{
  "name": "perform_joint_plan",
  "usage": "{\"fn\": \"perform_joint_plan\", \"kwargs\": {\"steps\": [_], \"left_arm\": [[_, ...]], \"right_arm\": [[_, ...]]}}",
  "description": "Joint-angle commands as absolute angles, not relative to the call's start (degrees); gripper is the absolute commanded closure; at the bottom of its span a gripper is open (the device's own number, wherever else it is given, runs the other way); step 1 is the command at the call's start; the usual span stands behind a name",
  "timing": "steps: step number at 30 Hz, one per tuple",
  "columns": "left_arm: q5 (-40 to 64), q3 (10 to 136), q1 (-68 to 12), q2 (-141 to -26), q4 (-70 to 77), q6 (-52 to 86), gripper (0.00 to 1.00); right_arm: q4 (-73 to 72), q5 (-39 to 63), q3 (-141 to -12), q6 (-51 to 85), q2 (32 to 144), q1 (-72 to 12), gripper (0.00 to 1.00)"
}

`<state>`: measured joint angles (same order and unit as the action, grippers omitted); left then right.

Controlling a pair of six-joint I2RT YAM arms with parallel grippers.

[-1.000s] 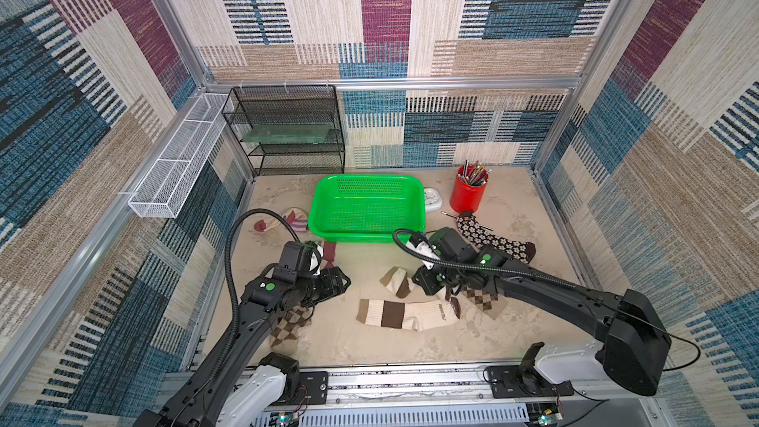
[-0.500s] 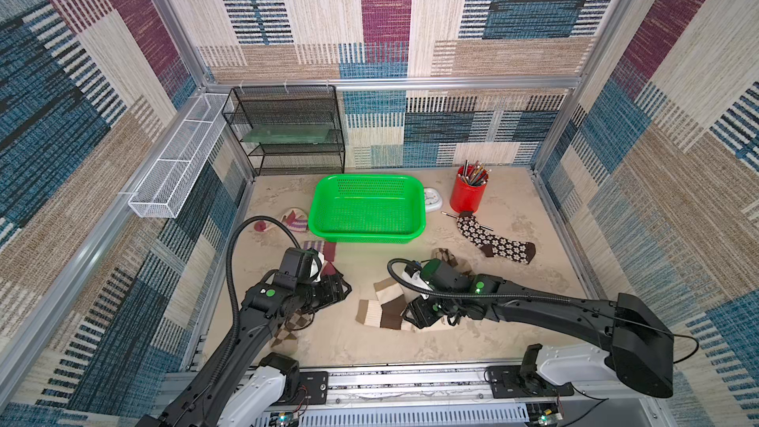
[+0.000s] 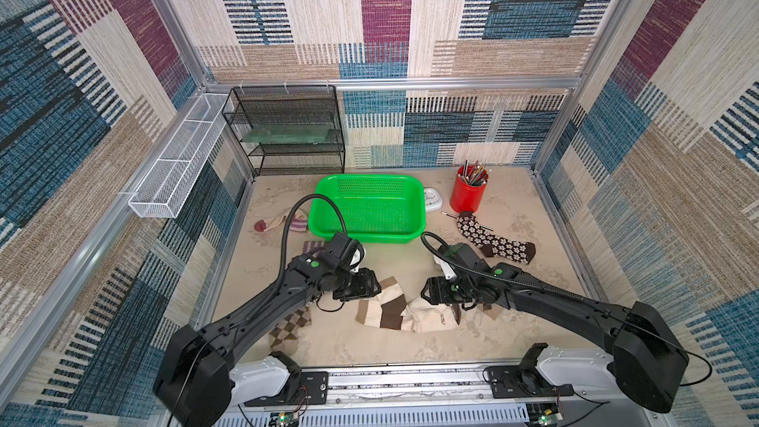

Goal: Place the socks together as a pair
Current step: Flatten out the sock.

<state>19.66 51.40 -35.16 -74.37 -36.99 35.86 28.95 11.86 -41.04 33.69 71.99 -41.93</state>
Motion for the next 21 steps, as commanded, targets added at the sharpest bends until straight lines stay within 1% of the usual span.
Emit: {"fn": "perform_joint_plan", "kwargs": {"steps": [1, 4, 8, 13, 21], "left_arm": [[18.93, 55.57, -36.05, -80.72, -39.72, 34.36, 0.44], [17.50, 59.48, -38.10, -85.50, -42.06, 34.28, 0.46], [15.46, 63.94, -40.07, -90.88, -42.78, 35.42, 0.49], [10.30, 69.51, -42.75, -97.95, -44.99, 36.72, 0.53], [3.30, 74.54, -43.90, -104.16, -44.27, 38.53, 0.59]], "right_arm": [[27.90, 11.76, -39.92, 35.83, 70.22, -41.75, 0.16], [26.53, 11.75, -37.56, 36.63, 67.44, -41.59, 0.10], [24.24, 11.63, -34.10, 37.64, 63.10, -41.41, 0.07], [23.88, 11.67, -32.70, 37.83, 60.29, -40.88, 0.06], [23.37, 13.04, -31.97, 37.56, 59.42, -40.62, 0.05]]}}
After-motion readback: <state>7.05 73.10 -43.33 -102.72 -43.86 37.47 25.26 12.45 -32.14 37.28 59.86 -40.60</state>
